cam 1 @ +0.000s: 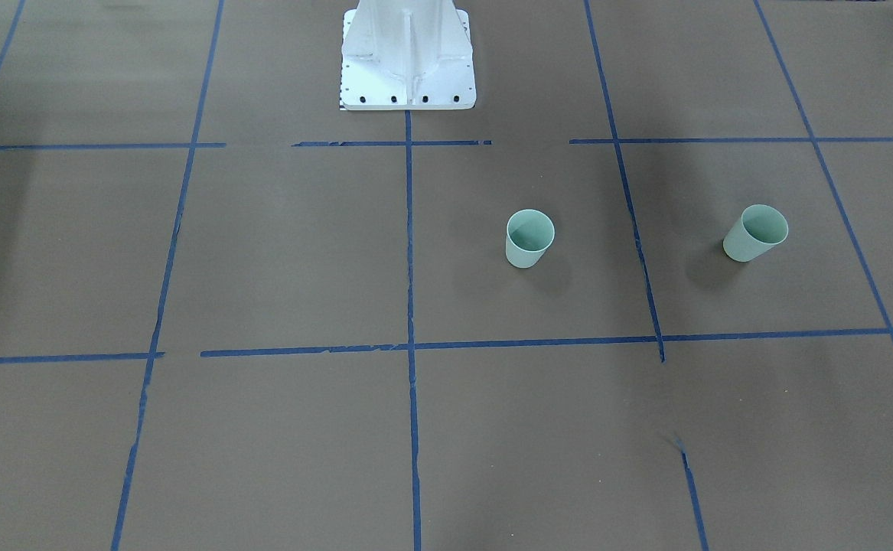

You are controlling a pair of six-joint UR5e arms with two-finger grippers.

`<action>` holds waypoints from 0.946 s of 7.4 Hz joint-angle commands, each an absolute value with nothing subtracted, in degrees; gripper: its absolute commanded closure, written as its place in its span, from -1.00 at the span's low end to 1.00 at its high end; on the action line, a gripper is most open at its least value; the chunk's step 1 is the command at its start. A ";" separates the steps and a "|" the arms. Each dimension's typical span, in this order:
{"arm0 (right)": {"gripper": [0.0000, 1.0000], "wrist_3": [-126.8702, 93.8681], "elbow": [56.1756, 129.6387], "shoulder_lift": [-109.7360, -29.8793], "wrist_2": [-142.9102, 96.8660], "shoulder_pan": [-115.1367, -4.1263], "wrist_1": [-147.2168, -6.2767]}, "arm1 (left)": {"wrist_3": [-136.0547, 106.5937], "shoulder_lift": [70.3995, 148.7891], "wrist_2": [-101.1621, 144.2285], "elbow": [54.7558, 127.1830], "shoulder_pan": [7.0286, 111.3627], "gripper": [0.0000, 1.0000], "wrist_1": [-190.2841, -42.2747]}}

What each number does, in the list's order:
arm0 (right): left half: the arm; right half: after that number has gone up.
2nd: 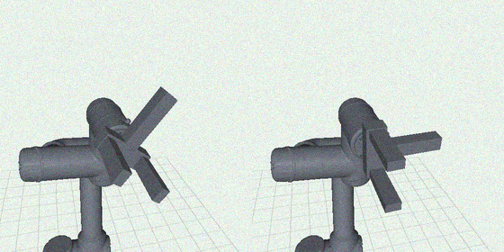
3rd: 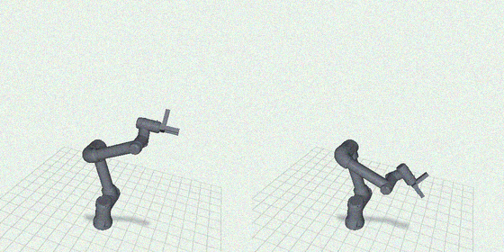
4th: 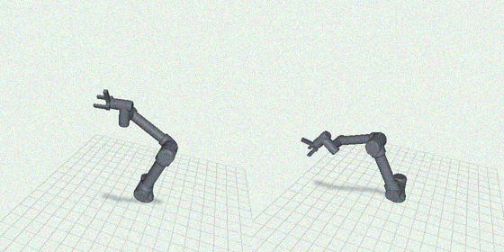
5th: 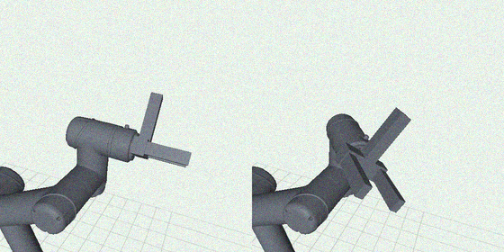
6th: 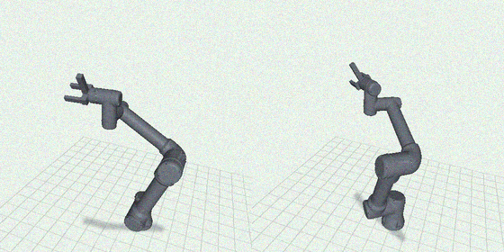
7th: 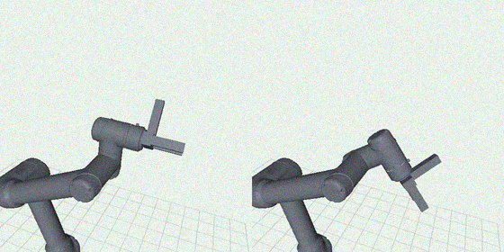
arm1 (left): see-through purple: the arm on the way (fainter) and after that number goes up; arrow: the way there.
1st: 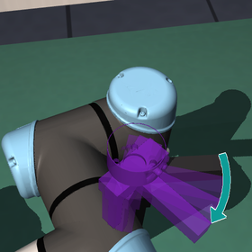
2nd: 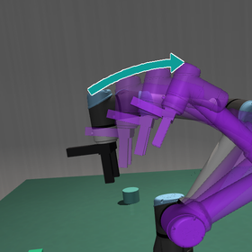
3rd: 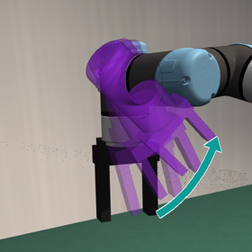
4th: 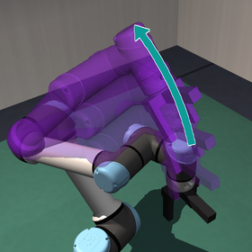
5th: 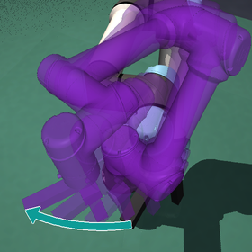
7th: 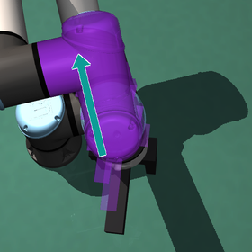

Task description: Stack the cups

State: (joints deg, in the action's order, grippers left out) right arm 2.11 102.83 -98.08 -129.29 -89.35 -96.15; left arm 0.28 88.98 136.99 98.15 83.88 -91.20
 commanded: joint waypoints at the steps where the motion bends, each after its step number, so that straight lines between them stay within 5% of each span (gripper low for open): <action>1: -1.00 2.11 102.83 -98.09 -129.29 -89.30 -96.15 | -21.00 88.25 137.03 100.90 72.90 -0.98 -102.39; 4: -1.00 2.11 102.83 -98.09 -129.29 -89.30 -96.15 | -43.62 83.24 126.34 99.06 62.79 -0.98 -124.85; 7: -1.00 2.11 102.83 -98.09 -129.29 -89.30 -96.15 | -47.64 83.23 124.20 98.97 57.93 -0.93 -125.24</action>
State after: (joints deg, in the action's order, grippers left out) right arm 2.11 102.83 -98.08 -129.29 -89.32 -96.15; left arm -46.42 83.36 125.39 99.07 59.51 -124.81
